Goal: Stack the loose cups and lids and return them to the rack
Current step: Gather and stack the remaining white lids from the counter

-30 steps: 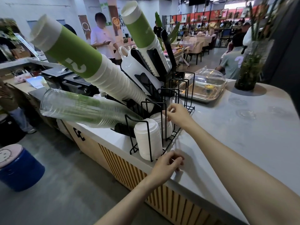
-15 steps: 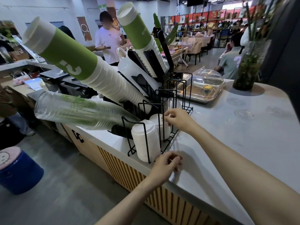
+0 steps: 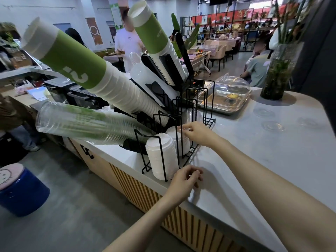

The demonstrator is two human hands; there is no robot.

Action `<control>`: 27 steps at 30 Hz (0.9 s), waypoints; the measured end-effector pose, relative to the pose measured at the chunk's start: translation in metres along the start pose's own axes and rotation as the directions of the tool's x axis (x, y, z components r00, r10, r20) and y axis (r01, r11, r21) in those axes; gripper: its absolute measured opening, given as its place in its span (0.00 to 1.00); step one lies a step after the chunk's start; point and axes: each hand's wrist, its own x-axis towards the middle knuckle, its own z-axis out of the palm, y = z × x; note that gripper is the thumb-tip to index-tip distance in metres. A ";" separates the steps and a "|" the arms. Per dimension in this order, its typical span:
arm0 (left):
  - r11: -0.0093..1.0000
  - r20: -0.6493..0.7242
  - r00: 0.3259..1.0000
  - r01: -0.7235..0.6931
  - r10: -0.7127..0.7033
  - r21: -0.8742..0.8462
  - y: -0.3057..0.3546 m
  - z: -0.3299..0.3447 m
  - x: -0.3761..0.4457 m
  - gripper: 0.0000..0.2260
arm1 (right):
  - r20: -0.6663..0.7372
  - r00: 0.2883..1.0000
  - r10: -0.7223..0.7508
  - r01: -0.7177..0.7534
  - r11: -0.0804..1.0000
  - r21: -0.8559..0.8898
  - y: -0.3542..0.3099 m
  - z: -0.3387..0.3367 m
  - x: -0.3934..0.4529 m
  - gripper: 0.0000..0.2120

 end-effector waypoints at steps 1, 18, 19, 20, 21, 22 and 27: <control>1.000 0.000 1.000 0.001 -0.001 0.002 0.001 0.000 0.001 0.07 | -0.003 1.000 0.003 -0.003 1.000 0.017 0.002 0.000 -0.001 0.17; 0.999 0.005 1.000 -0.003 0.003 -0.045 0.015 0.027 0.045 0.08 | -0.209 0.976 0.060 -0.046 0.996 0.072 0.062 -0.035 -0.053 0.12; 0.999 0.003 1.000 0.001 -0.001 -0.045 0.016 0.030 0.050 0.08 | -0.214 0.973 0.081 -0.066 0.995 0.074 0.068 -0.038 -0.057 0.11; 0.999 0.003 1.000 0.005 -0.004 -0.038 0.017 0.034 0.055 0.08 | -0.222 0.970 0.102 -0.087 0.993 0.076 0.076 -0.042 -0.061 0.11; 1.000 0.001 1.000 0.006 -0.006 -0.029 0.018 0.038 0.060 0.08 | -0.229 0.966 0.120 -0.105 0.992 0.076 0.083 -0.046 -0.066 0.11; 1.000 0.002 1.000 0.005 -0.005 -0.022 0.019 0.043 0.066 0.08 | -0.235 0.962 0.141 -0.126 0.989 0.076 0.092 -0.050 -0.069 0.11; 0.996 0.010 1.000 0.019 -0.018 -0.087 0.026 0.075 0.090 0.08 | -0.262 0.932 0.250 -0.228 0.967 0.115 0.135 -0.073 -0.084 0.11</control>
